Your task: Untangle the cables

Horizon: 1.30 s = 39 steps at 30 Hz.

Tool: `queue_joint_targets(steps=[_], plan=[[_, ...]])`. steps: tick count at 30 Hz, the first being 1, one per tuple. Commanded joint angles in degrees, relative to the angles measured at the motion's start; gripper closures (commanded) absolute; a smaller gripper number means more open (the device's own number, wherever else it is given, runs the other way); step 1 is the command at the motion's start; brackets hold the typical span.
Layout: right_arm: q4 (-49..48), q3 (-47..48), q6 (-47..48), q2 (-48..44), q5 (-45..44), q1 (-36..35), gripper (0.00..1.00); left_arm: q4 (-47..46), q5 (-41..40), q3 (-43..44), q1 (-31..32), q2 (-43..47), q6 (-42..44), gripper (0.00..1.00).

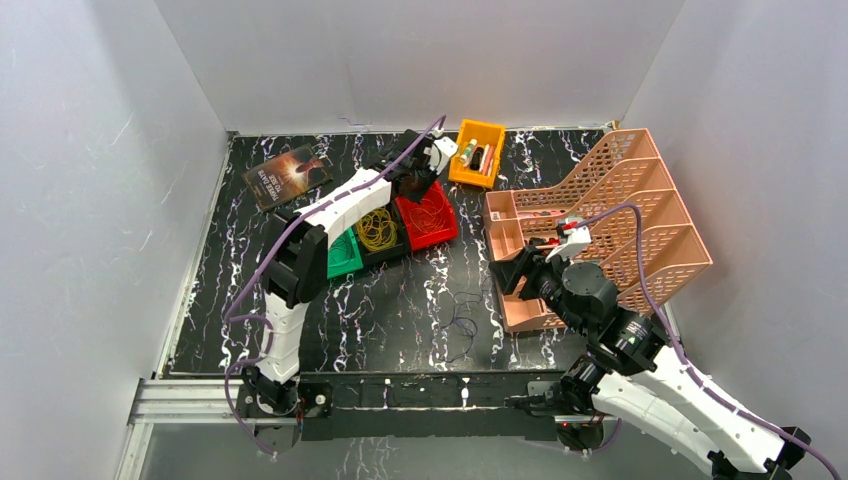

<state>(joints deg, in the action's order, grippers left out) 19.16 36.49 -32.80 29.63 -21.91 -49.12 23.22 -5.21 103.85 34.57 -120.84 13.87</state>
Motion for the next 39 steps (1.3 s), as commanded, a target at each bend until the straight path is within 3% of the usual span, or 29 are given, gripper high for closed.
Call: queue_joint_targets(steps=[1, 10, 23, 27, 31, 39], plan=[[-3.49, -0.52, 0.01, -0.36, -0.08, 0.12, 0.31, 2.74, -2.50, 0.98, -0.63, 0.19, -0.41, 1.00], [-4.30, -0.86, -0.15, 0.17, 0.58, 0.10, 0.31, 5.32, -6.60, 1.09, -0.64, -1.59, 0.04, 1.00], [-2.67, -0.84, -0.23, -1.48, -0.65, 0.08, 0.31, 8.00, -4.13, 8.90, -0.62, -8.07, -1.09, 1.00], [-2.70, -0.94, -0.25, -1.40, -0.56, 0.08, 0.31, 8.17, -4.19, 9.44, -0.60, -7.27, -1.31, 0.91], [-3.13, -0.96, -0.25, -0.99, -0.21, 0.08, 0.31, 8.13, -4.21, 9.69, -0.59, -5.77, -1.38, 0.71], [-3.43, -0.96, -0.25, -0.71, 0.03, 0.12, 0.31, 8.10, -3.25, 10.06, -0.56, -1.76, -1.73, 0.52]])
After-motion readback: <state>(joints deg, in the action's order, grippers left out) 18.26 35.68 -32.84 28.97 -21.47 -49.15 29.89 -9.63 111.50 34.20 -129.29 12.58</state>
